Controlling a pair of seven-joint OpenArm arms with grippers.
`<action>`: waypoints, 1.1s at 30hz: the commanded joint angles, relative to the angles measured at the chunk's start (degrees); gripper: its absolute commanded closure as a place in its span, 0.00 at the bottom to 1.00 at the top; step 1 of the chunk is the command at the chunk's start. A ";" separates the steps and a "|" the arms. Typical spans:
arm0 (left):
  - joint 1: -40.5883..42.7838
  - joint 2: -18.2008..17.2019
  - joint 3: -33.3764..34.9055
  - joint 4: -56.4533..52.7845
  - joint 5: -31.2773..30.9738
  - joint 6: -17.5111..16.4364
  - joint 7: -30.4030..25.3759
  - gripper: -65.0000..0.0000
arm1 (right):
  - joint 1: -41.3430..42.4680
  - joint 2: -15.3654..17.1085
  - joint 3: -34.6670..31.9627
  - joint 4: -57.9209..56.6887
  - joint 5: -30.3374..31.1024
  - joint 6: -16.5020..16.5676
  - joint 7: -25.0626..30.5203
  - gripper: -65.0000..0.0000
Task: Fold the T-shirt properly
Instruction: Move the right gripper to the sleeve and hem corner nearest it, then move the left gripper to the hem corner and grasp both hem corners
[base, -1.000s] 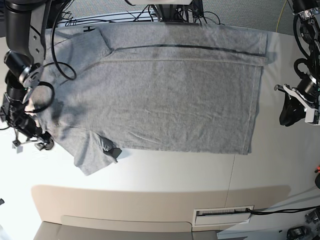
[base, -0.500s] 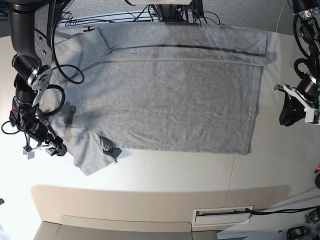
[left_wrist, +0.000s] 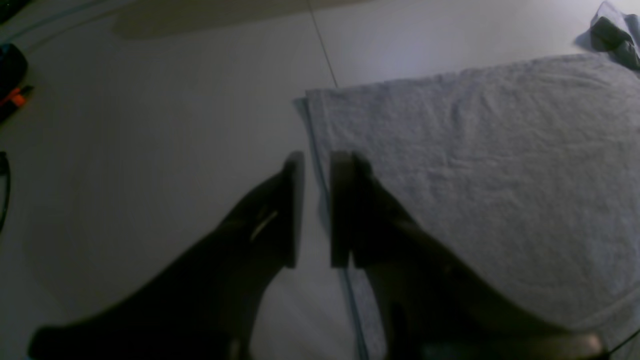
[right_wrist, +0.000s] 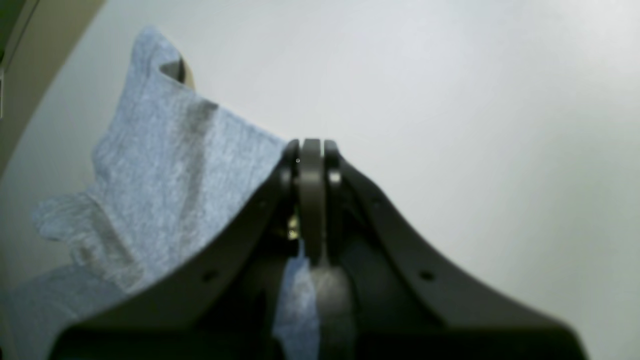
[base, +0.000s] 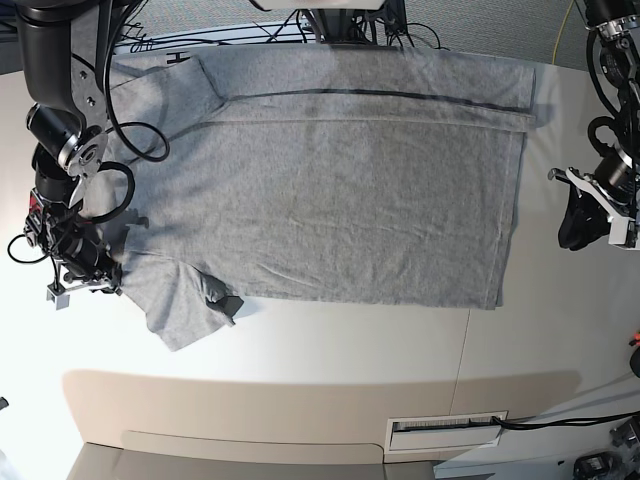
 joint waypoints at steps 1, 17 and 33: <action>-1.07 -1.29 -0.46 0.76 -1.01 0.07 -2.16 0.83 | 1.53 0.81 0.00 0.44 -0.07 0.09 0.92 1.00; -26.25 -2.93 4.02 -22.08 -3.61 4.90 -1.51 0.83 | 1.53 0.81 0.00 0.44 -0.04 0.11 1.18 1.00; -61.35 -2.56 20.17 -81.57 0.55 9.68 -5.29 0.83 | -0.37 0.81 0.00 0.44 -0.07 0.26 1.95 1.00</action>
